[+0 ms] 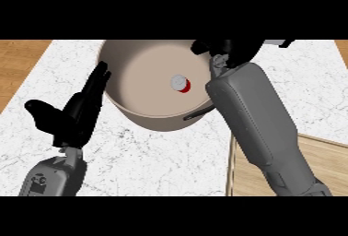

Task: Pick the can from the tray and place it in the pot

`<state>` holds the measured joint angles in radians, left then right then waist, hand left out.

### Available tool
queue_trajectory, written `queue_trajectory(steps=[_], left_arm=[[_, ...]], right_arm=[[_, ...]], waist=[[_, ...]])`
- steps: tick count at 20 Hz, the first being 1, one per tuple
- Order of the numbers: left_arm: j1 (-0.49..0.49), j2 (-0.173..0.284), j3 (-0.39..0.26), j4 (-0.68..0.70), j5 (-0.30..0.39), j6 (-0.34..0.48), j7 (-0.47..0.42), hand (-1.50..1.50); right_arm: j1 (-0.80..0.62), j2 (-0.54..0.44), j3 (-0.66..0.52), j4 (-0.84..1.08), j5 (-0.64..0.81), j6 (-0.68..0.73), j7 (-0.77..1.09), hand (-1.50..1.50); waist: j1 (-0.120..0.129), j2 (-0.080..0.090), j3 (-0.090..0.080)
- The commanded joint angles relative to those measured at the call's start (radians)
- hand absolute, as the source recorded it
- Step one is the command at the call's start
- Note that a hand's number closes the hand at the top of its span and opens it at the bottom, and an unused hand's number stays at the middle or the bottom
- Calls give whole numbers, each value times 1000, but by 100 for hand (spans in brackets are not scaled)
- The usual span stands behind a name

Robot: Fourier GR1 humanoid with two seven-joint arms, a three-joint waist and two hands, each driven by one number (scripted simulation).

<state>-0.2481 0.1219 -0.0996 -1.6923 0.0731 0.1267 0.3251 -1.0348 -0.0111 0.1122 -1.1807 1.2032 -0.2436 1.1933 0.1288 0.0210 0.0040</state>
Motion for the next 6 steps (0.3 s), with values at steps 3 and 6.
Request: queue_trajectory(steps=[3,6], left_arm=[[44,-13,-18,37,5,-10,15,0],[50,-14,-16,30,1,-6,16,0]], right_arm=[[-35,11,-5,-26,167,-325,197,-150],[6,11,-1,-59,228,-378,230,-150]], waist=[[-28,-4,-6],[-49,-13,-6]])
